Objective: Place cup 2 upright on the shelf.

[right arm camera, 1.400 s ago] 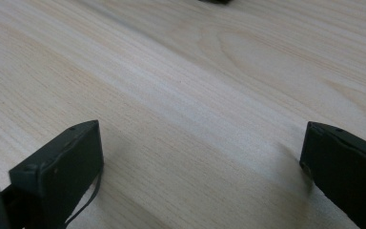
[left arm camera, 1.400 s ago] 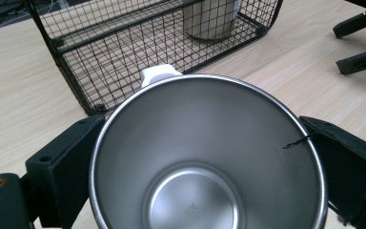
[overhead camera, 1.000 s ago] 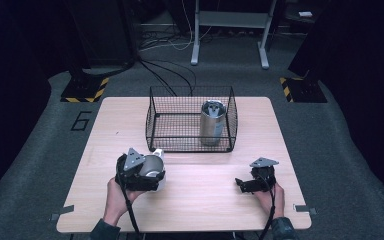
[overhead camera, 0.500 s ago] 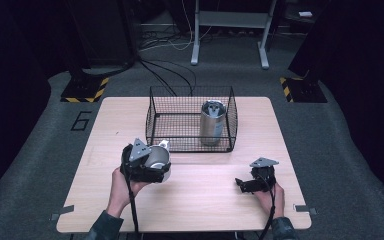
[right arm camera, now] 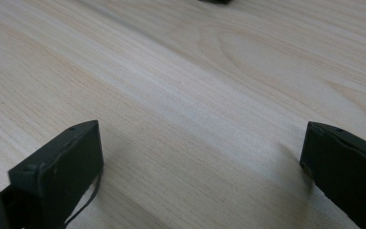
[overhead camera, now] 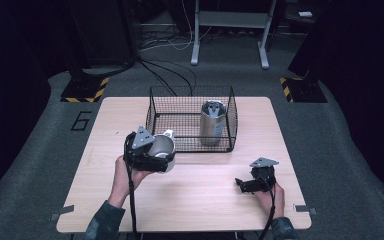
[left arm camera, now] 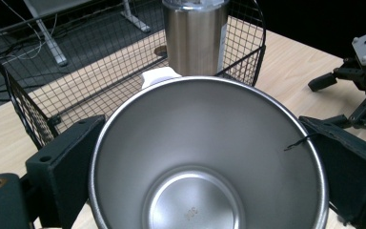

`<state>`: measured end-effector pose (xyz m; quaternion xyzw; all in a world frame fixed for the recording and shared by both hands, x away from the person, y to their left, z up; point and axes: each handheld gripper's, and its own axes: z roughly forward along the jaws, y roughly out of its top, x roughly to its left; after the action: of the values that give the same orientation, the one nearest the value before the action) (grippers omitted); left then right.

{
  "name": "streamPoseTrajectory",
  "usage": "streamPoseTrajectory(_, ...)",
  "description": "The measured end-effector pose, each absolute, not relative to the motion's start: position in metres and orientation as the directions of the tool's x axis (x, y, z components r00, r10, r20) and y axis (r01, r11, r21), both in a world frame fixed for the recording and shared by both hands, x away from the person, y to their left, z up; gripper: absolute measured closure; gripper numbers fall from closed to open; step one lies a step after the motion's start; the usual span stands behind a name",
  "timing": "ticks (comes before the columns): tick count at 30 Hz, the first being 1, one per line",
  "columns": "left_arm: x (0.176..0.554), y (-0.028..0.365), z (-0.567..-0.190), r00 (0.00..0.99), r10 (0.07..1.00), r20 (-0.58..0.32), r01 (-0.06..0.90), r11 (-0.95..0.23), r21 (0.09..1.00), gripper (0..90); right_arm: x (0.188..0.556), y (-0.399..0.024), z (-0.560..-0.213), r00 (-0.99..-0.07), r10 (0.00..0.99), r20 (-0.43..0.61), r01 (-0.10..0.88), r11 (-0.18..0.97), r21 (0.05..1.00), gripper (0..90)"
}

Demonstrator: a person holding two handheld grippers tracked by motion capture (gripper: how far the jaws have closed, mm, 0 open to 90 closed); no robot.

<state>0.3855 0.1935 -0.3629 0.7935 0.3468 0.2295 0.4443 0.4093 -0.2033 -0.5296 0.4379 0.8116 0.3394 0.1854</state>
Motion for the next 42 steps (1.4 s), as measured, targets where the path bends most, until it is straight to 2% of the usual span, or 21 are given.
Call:
streamPoseTrajectory(23,0.419,0.182,-0.326,0.675,0.734,0.068,0.314,-0.369,0.875,6.2,0.41,-0.203,-0.53,-0.55,0.835,-0.007,0.582,0.389,0.714,0.0)
streamPoseTrajectory(42,0.46,0.172,-0.32,0.665,0.744,0.072,0.326,-0.375,0.868,6.2,0.409,-0.203,-0.53,-0.548,0.837,-0.004,0.585,0.386,0.713,0.0)
